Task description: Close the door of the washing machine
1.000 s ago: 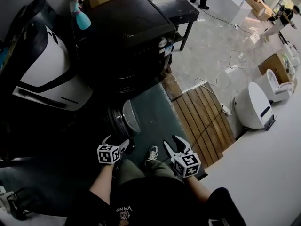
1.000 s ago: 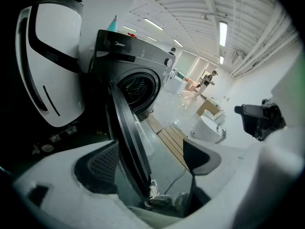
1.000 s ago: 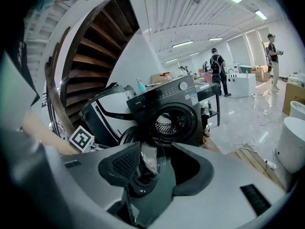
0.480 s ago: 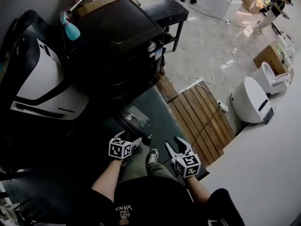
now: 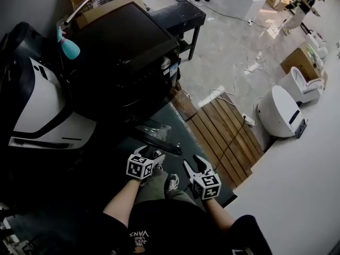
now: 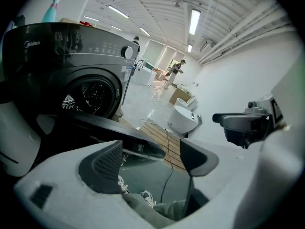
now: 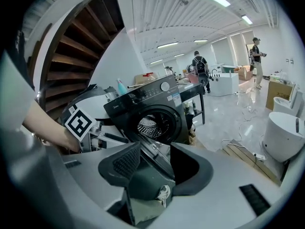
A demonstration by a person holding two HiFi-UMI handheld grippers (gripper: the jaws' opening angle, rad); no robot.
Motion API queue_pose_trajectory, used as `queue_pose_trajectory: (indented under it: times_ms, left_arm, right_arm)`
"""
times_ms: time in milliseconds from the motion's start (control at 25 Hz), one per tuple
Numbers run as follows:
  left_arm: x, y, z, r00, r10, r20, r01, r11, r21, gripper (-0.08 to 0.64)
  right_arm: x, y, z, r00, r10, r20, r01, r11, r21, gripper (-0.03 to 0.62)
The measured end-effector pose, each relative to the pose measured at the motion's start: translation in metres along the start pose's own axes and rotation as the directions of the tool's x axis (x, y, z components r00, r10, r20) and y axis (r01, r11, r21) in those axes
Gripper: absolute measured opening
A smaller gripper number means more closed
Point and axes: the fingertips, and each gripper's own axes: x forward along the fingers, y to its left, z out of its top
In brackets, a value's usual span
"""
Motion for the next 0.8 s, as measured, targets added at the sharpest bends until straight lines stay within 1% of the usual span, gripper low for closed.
queue_pose_trajectory:
  times_ms: [160, 280, 400, 600, 800]
  left_arm:
    - [0.003, 0.02, 0.022, 1.0, -0.011, -0.015, 0.012, 1.0, 0.017, 0.377]
    - [0.007, 0.03, 0.034, 0.999, -0.045, -0.028, 0.046, 0.998, 0.035, 0.325]
    - [0.013, 0.035, 0.045, 0.997, -0.074, -0.025, 0.075, 0.996, 0.053, 0.322]
    - [0.021, 0.043, 0.063, 0.993, -0.119, -0.017, 0.119, 0.992, 0.048, 0.322]
    - [0.028, 0.049, 0.077, 0.987, -0.158, -0.035, 0.159, 0.985, 0.061, 0.308]
  right_arm:
    - [0.028, -0.003, 0.01, 1.0, -0.021, -0.011, 0.021, 0.999, 0.023, 0.183]
    - [0.048, -0.005, 0.013, 0.999, -0.035, -0.027, 0.036, 0.999, 0.037, 0.183]
    - [0.068, -0.006, 0.014, 0.998, -0.048, -0.049, 0.05, 0.997, 0.052, 0.183]
    - [0.096, -0.01, 0.015, 0.993, -0.073, -0.089, 0.08, 0.994, 0.072, 0.183]
    - [0.122, -0.02, 0.019, 0.987, -0.102, -0.122, 0.112, 0.991, 0.075, 0.183]
